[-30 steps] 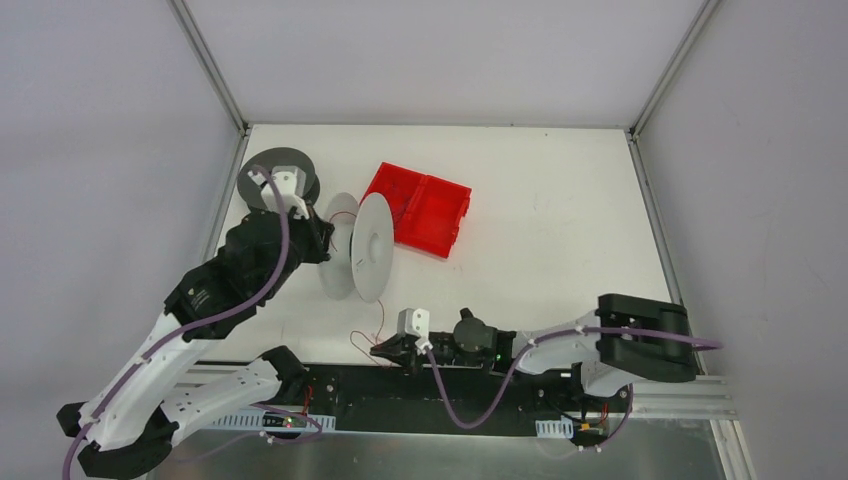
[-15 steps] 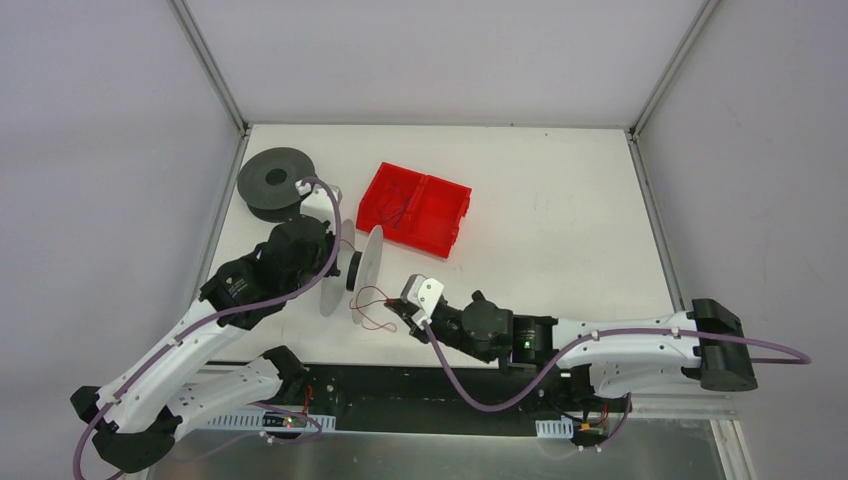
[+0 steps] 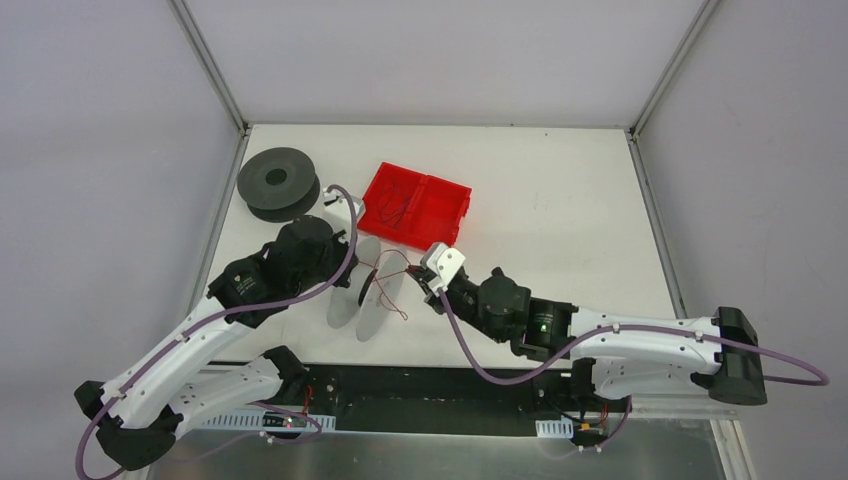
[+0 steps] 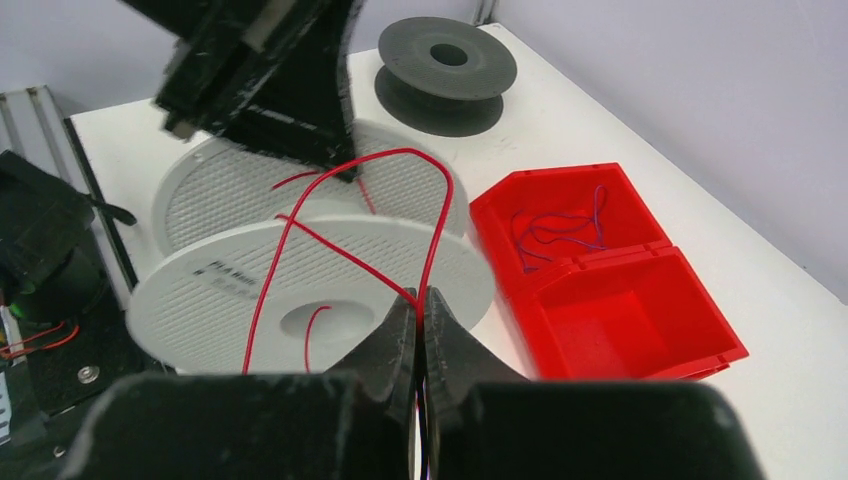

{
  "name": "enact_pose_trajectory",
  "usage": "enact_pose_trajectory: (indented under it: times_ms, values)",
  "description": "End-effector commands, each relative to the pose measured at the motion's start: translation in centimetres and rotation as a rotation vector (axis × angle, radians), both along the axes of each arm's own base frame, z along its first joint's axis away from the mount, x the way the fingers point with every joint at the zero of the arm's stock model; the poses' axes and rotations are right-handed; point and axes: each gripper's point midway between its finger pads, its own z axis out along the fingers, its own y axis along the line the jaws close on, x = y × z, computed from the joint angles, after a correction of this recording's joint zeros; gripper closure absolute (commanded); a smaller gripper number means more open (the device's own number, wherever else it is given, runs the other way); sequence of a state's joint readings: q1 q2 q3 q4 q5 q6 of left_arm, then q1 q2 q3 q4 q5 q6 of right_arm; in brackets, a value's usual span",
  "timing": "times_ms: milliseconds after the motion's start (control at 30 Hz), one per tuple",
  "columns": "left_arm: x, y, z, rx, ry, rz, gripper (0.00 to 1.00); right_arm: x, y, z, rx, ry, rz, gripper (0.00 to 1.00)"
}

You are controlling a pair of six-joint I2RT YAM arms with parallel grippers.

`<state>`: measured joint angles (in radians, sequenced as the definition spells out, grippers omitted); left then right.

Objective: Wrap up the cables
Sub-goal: Wrap the cable around the cable reel.

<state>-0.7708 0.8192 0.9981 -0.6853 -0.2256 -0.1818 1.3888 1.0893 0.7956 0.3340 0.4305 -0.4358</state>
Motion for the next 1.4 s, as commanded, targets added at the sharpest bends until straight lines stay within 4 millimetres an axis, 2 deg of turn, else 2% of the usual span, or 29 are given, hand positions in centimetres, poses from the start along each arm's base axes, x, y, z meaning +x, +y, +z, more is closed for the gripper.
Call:
enact_pose_trajectory:
  times_ms: [0,133,267,567,933,1000,1100,1167,1267,1367]
  values:
    - [-1.7,-0.3,-0.4,0.043,0.014,-0.152,1.0,3.3,-1.8,4.2,0.12,-0.018,-0.153,0.99]
    - [-2.0,-0.1,-0.3,0.051,0.016,-0.163,1.0,4.9,-2.3,2.6,0.099,0.006,-0.216,0.99]
    - [-2.1,0.2,-0.1,0.049,0.012,-0.15,1.0,5.5,-2.6,1.4,0.095,0.034,-0.229,0.93]
    - [-2.2,0.7,0.9,-0.013,-0.01,-0.092,1.0,7.9,-5.7,-2.2,0.111,0.122,-0.367,0.84]
    - [-3.0,0.7,3.1,-0.097,-0.046,-0.099,1.0,8.5,-8.6,-5.4,0.119,0.237,-0.527,0.71]
    - [-3.0,0.8,3.4,-0.107,-0.05,-0.088,1.0,8.4,-9.7,-5.8,0.115,0.286,-0.587,0.69]
    - [-3.0,1.1,3.8,-0.117,-0.063,-0.074,1.0,8.8,-12.3,-5.9,0.132,0.314,-0.737,0.69]
    - [-3.1,1.1,4.0,-0.122,-0.066,-0.072,1.0,8.6,-13.3,-6.5,0.133,0.33,-0.769,0.69]
    - [-3.1,0.9,4.0,-0.137,-0.056,-0.066,1.0,7.9,-13.2,-7.2,0.163,0.378,-0.739,0.67]
    - [-3.2,0.6,4.3,-0.167,-0.046,-0.062,1.0,6.6,-12.4,-8.0,0.163,0.444,-0.644,0.59]
